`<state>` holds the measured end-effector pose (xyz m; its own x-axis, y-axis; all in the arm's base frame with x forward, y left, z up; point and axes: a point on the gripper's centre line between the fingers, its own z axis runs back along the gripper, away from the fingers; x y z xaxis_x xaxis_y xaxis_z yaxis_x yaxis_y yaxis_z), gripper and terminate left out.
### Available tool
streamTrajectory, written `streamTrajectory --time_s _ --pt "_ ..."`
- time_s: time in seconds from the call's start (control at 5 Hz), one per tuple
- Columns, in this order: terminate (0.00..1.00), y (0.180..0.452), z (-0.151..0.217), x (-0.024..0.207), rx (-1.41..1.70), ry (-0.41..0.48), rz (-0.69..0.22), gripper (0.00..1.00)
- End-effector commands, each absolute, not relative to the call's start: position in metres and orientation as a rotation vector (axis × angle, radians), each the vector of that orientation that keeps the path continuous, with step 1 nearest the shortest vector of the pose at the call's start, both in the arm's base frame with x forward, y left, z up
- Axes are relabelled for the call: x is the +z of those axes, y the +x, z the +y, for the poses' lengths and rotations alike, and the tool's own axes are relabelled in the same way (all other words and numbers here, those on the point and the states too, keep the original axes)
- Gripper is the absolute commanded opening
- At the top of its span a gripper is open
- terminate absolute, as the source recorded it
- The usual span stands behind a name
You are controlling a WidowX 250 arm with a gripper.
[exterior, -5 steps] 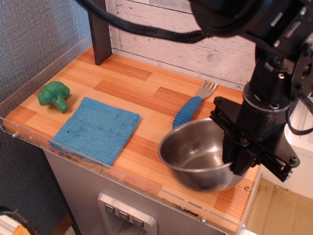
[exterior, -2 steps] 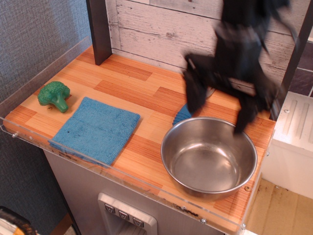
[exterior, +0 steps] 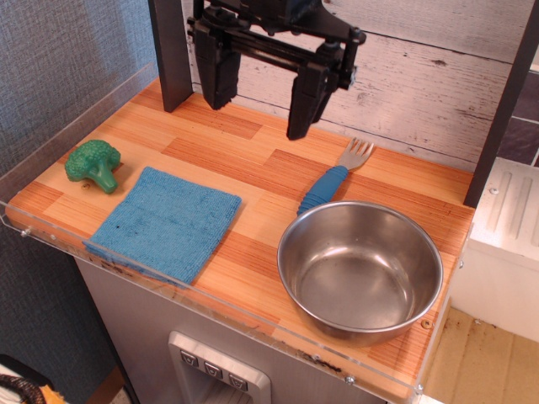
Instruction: Place the bowl on the front right corner of the table
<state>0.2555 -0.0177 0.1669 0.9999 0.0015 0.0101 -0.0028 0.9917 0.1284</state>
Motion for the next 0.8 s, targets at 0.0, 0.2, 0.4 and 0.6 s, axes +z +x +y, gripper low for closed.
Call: streamTrajectory --time_s 0.0,0.2,0.4,0.6 --pt "0.0 0.248 0.002 0.169 -0.052 0.103 -0.043 1.0" --pt "0.0 0.248 0.015 0.164 -0.093 -0.022 -0.026 1.0" --pt "0.0 0.248 0.015 0.164 -0.093 -0.022 -0.026 1.0" --pt "1.0 0.248 0.015 0.164 -0.093 -0.022 -0.026 1.0"
